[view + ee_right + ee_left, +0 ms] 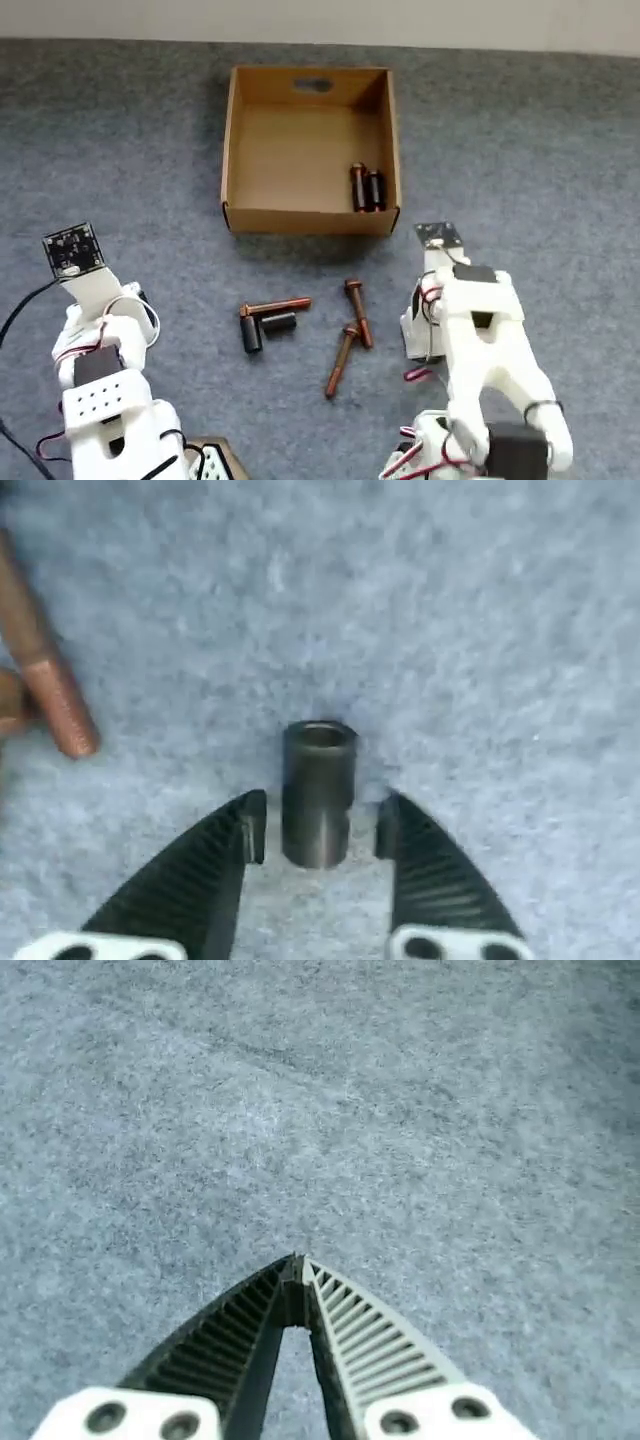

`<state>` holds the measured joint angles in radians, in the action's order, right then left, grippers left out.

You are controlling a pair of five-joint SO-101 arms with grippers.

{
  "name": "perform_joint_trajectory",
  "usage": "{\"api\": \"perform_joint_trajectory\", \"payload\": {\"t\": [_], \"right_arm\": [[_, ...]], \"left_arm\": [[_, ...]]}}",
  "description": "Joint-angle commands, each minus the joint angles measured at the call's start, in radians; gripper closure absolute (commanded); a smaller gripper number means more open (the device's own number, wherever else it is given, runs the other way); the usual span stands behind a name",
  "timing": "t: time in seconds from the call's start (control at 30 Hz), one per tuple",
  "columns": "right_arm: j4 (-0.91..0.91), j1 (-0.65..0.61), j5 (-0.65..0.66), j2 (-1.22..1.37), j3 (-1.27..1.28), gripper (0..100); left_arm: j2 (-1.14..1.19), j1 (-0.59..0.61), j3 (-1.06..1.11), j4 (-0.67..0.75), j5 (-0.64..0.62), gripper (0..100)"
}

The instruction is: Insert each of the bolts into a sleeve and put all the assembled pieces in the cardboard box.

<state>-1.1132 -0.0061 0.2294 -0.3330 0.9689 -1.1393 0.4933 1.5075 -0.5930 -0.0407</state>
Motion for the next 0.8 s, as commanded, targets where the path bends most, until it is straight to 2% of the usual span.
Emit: {"api": "perform_joint_trajectory", "payload": {"t": [0.0, 0.13, 0.23, 0.33, 0.5, 0.6, 0.67, 0.77], "right_arm": [[0.028, 0.008, 0.011, 0.099, -0.087, 81.2], [0.104, 0.012, 0.011, 0.2, -0.122, 85.8], [0.122, 0.01, 0.011, 0.223, -0.122, 99.0], [0.082, 0.013, 0.011, 0.176, -0.124, 99.2], [-0.048, 0.007, 0.012, -0.117, -0.124, 99.2], [-0.059, 0.007, 0.005, -0.364, -0.113, 99.2], [-0.033, 0.002, -0.011, -0.506, -0.073, 99.2], [0.067, -0.019, -0.123, -0.656, 0.036, 99.2]], "left_arm": [[-0.01, -0.018, -0.042, -0.008, 0.005, 99], [-0.01, -0.018, -0.042, -0.008, 0.005, 99], [-0.01, -0.018, -0.042, -0.008, 0.005, 99], [-0.01, -0.019, -0.042, -0.008, 0.005, 99], [-0.01, -0.019, -0.044, -0.009, 0.005, 99], [-0.005, -0.041, -0.087, -0.107, 0.018, 99], [-0.002, -0.058, -0.145, -0.192, 0.103, 99], [-0.001, -0.11, -0.222, -0.25, 0.199, 99]]}}
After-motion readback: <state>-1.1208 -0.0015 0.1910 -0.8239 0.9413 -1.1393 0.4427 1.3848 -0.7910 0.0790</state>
